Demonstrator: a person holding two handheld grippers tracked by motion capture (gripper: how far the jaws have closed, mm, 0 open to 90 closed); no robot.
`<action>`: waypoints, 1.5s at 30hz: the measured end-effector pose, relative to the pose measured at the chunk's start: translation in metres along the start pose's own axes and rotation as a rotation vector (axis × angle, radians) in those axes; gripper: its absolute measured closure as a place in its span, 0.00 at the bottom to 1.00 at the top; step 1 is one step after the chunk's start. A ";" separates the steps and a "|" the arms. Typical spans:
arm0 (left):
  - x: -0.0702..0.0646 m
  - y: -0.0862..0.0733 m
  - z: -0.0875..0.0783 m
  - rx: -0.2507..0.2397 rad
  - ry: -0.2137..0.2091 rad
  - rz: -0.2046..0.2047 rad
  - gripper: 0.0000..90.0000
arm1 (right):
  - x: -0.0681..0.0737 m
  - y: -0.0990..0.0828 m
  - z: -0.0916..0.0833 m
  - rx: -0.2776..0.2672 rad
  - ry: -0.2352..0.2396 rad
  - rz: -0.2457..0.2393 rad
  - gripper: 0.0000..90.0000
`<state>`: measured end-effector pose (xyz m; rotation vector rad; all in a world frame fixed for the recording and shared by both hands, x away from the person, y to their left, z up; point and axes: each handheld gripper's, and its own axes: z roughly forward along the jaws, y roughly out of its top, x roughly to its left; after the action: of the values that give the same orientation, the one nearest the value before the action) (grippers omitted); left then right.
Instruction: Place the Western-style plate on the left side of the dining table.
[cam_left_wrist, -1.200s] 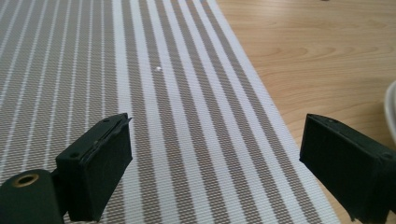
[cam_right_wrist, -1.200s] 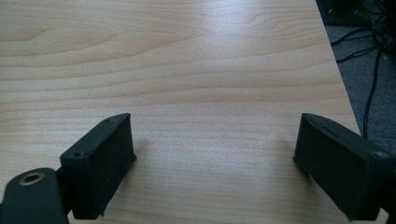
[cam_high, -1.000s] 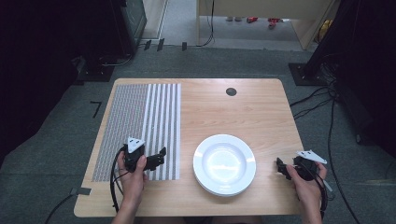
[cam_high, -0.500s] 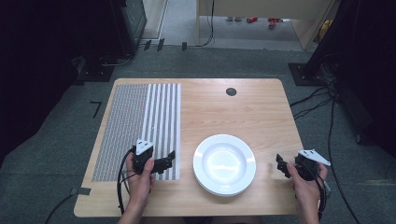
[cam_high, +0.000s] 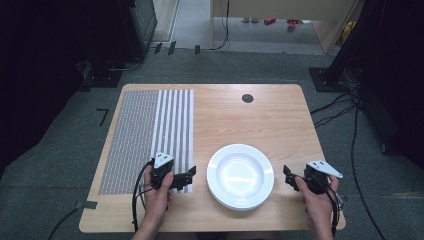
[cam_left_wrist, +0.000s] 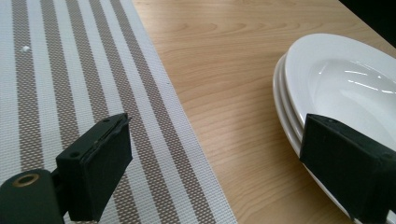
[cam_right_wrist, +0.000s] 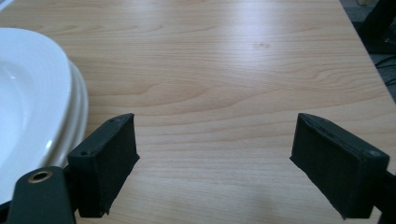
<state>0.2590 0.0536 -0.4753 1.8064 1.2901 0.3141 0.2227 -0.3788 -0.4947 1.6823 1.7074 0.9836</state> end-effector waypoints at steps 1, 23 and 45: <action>-0.001 0.000 0.001 0.000 -0.002 -0.001 0.10 | 0.000 0.000 0.000 0.000 0.000 0.000 0.16; -0.024 -0.004 0.008 0.012 -0.136 -0.021 0.10 | 0.038 0.005 -0.001 -0.028 0.136 0.037 0.26; -0.041 -0.014 0.013 0.024 -0.216 0.008 0.47 | 0.053 -0.002 0.005 0.059 0.260 0.052 0.65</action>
<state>0.2412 0.0129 -0.4827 1.8119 1.1397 0.1042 0.2218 -0.3254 -0.4929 1.7042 1.8806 1.2330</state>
